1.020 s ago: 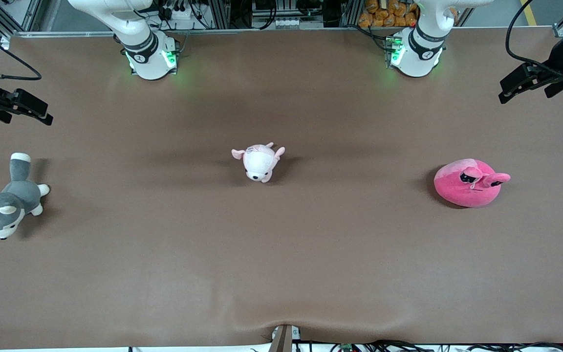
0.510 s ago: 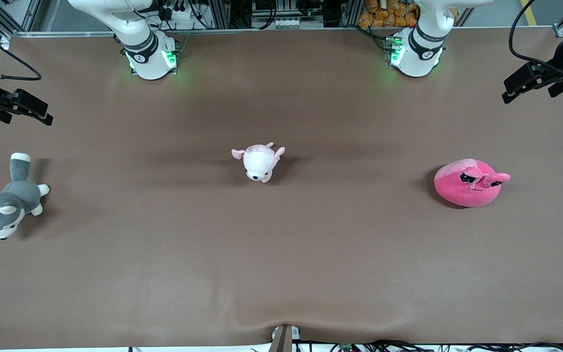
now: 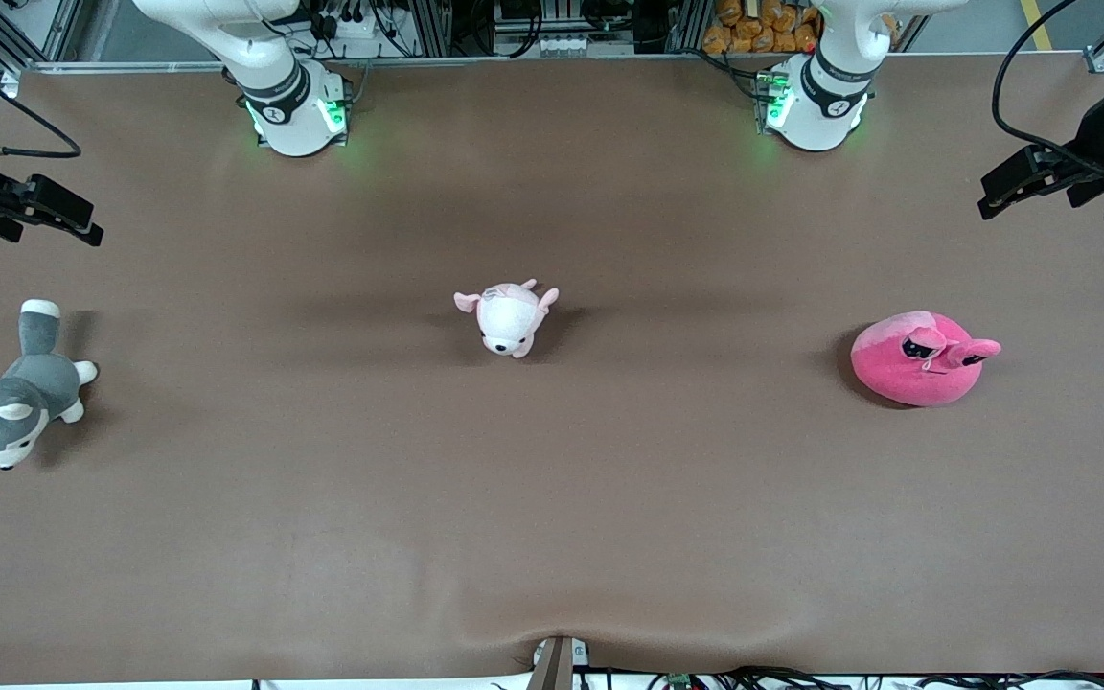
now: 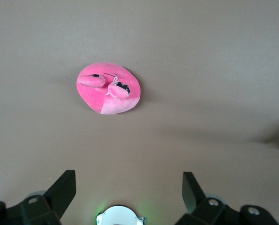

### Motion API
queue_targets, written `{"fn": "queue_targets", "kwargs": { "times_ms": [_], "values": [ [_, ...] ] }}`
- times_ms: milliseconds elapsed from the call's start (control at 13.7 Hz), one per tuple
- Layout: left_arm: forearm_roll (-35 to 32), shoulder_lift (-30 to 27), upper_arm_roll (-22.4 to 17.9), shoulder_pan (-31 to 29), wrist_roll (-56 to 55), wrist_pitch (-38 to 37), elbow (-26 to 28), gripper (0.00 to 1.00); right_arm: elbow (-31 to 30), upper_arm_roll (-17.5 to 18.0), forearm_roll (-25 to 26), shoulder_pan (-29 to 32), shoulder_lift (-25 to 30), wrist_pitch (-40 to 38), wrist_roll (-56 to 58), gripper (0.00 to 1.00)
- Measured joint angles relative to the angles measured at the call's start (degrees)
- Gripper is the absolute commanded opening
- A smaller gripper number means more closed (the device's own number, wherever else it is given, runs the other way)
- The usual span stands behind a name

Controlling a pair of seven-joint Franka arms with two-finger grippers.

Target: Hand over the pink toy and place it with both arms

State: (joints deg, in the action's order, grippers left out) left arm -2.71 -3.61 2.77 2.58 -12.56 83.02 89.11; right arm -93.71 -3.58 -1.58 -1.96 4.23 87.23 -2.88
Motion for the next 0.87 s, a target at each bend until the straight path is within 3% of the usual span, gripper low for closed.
{"fn": "queue_targets", "kwargs": {
  "times_ms": [874],
  "values": [
    [0.0,0.5,-0.1,-0.5,0.0,-1.2,-0.1,1.00,0.0,0.0,0.0,0.0,0.0,-0.1,0.0,1.00]
  ]
}}
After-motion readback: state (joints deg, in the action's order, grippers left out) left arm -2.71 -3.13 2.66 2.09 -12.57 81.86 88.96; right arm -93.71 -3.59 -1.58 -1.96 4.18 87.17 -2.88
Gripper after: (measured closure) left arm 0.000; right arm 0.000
